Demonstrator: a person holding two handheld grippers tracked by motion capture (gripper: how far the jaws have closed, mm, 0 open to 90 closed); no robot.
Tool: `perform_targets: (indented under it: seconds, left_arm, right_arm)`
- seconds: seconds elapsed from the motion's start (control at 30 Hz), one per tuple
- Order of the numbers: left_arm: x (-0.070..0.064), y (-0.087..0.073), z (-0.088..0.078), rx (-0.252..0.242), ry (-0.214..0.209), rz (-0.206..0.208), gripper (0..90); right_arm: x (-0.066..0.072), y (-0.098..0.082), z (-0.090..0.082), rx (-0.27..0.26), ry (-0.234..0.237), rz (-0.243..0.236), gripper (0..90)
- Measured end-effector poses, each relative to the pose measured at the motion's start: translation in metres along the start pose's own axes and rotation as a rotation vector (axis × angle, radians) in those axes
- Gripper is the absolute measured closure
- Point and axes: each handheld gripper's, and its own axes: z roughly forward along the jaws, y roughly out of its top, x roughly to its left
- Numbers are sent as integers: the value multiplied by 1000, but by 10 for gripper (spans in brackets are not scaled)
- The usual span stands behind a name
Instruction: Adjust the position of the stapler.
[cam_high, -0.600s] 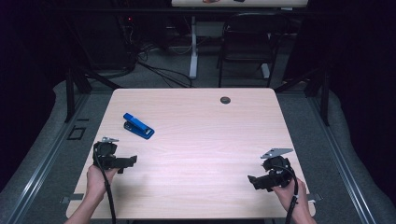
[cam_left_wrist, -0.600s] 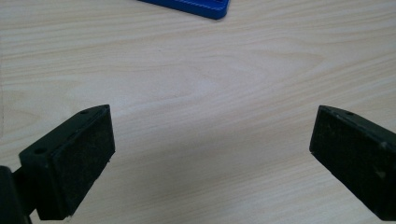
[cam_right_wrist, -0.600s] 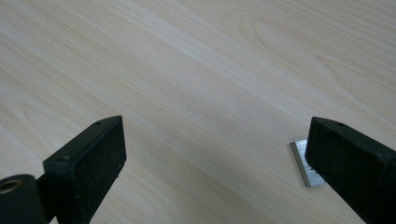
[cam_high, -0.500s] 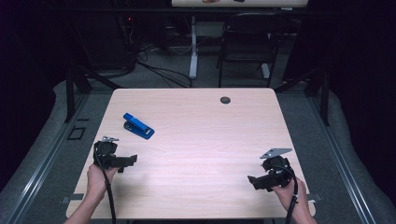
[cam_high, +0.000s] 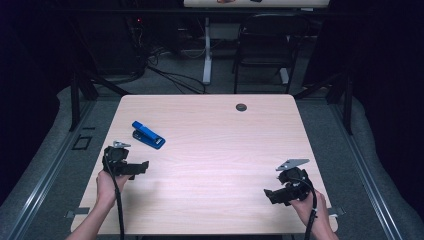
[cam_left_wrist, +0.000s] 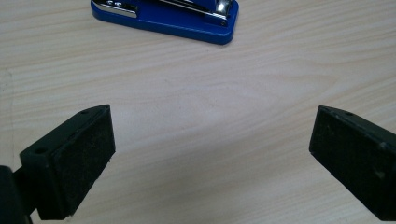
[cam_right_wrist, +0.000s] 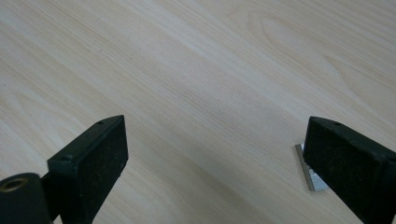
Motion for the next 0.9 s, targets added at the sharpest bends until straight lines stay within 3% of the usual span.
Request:
perform_targets:
  seconds: [0.07,0.2,0.33,0.53,0.63,0.9]
  left_arm:
    - [2,2,1,-5,1,-1,18]
    - [11,10,9,-21,13,-15,171]
    - [19,17,16,-36,12,-43,194]
    - [26,26,21,-61,33,-51,219]
    - [30,32,24,-61,45,-52,349]
    - [49,41,31,-96,48,-55,542]
  right_arm:
    - [0,0,1,0,3,-2,66]
    - [-1,1,2,6,6,-14,68]
    - [0,1,2,1,2,-9,69]
    - [-1,1,3,3,0,-12,73]
    - [-1,1,3,7,4,-18,74]
    - [-1,1,3,8,14,-25,79]
